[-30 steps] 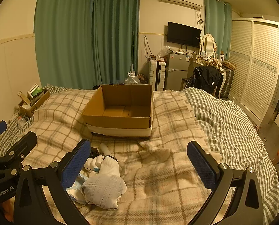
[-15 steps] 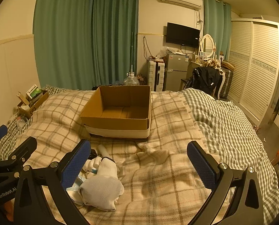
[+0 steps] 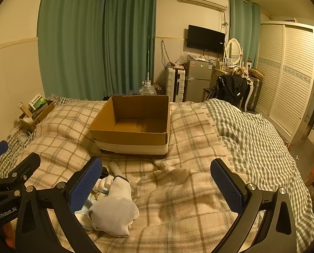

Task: Organize objects

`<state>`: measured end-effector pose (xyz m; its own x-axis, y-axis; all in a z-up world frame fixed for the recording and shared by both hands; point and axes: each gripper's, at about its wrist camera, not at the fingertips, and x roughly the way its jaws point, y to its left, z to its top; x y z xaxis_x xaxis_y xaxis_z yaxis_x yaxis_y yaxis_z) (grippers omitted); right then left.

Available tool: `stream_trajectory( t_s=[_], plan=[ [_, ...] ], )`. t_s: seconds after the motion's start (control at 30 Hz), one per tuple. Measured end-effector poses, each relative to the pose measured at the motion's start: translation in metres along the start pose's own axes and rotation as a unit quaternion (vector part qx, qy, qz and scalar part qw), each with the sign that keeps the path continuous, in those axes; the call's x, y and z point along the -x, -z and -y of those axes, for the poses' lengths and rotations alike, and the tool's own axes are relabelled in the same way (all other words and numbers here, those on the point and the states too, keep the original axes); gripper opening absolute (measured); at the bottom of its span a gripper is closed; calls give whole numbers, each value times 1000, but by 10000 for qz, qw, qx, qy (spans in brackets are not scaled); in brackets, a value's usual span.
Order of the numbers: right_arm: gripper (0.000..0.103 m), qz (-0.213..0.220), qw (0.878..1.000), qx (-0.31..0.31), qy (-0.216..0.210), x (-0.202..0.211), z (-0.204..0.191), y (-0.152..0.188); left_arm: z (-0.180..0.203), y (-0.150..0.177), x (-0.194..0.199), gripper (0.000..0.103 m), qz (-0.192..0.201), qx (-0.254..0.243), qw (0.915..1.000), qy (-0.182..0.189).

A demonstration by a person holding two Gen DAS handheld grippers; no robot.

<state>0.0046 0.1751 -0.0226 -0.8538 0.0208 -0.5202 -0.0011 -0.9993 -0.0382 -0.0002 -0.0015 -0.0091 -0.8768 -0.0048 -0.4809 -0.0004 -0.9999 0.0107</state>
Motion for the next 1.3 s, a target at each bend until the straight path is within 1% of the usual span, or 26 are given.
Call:
stream_trajectory(
  t_s=[0.27,0.4,0.47,0.57,0.67,0.77,0.8,0.83,0.87,0.9,0.93,0.97,1.0,1.07,1.13,1.2,1.3],
  plan=[
    [103,19,10000,31,21,4,0,-4,2,0,3,103,-14,-60,10000,-14],
    [103,39,9999,96,32,10,2,-8,2,2,3,103,-163,-52,9998,74],
    [103,13,9999,153,39,11,2,-8,2,7,-1,103,-368,-109,9992,127],
    [103,-117,9995,269,91,8,2,-1,6,22,-11,103,-801,-232,9963,202],
    [103,-321,9989,319,134,-1,5,10,10,43,-25,103,-1282,-288,9906,373],
    [103,-514,9981,311,125,-12,7,20,14,62,-43,101,-1697,-306,9844,361],
    [103,-565,9978,318,116,-15,7,23,14,66,-49,95,-1818,-301,9823,340],
    [103,-612,9975,337,104,-18,6,26,14,69,-53,85,-1913,-274,9805,356],
    [103,-646,9973,349,84,-21,4,29,13,71,-57,79,-1986,-232,9789,426],
    [103,-700,9969,369,38,-24,2,31,12,74,-60,64,-2054,-190,9771,519],
    [103,-730,9966,376,-8,-27,0,33,11,76,-63,44,-2149,-159,9747,595],
    [103,-767,9963,387,-59,-29,-2,35,11,79,-68,34,-2259,-129,9719,653],
    [103,-805,9959,407,-113,-32,-5,37,10,81,-70,20,-2320,-101,9703,674],
    [103,-887,9947,473,-204,-36,-11,41,7,82,-71,16,-2328,3,9703,652],
    [103,-984,9934,516,-279,-41,-16,44,2,79,-67,7,-2230,108,9728,615],
    [103,-1077,9920,542,-386,-45,-21,47,-1,73,-60,7,-2087,152,9763,544],
    [102,-1183,9899,596,-507,-50,-30,50,-8,61,-51,5,-1868,44,9819,311]
  ],
)
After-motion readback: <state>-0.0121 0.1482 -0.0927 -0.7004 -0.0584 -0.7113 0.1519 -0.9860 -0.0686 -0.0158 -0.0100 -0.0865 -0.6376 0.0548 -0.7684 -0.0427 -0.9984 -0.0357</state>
